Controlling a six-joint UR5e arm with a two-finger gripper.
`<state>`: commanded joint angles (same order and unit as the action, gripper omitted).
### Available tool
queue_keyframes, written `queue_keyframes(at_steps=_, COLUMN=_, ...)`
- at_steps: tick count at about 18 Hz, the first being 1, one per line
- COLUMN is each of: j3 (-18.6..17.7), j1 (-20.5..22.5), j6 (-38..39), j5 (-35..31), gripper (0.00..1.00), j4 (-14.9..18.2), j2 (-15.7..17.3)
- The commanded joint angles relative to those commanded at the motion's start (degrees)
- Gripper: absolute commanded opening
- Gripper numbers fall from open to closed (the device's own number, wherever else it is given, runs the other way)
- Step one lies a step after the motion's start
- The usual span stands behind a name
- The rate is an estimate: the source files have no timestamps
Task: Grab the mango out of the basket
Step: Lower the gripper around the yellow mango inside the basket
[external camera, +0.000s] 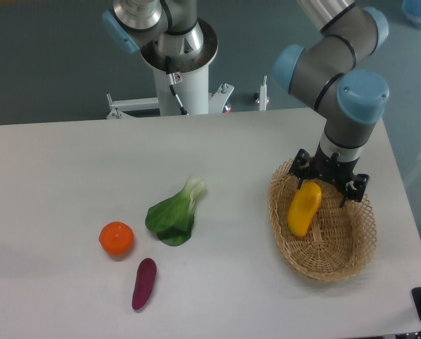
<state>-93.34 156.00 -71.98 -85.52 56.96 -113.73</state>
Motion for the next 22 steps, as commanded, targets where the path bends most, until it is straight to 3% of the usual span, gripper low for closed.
queue_keyframes(at_steps=3, j3=-1.75, j1=0.09, j6=-0.35, j5=-0.26, gripper=1.00, j4=-0.27, j2=-0.53)
queue_keyframes(at_steps=6, j3=-3.77, j1=0.26, j6=-0.35, j5=-0.35, gripper=1.00, j4=-4.56, j2=-1.32)
queue_keyframes(at_steps=22, j3=-6.59, j1=0.09, j6=0.53, j5=-1.32, gripper=1.00, j4=-6.50, j2=-2.20)
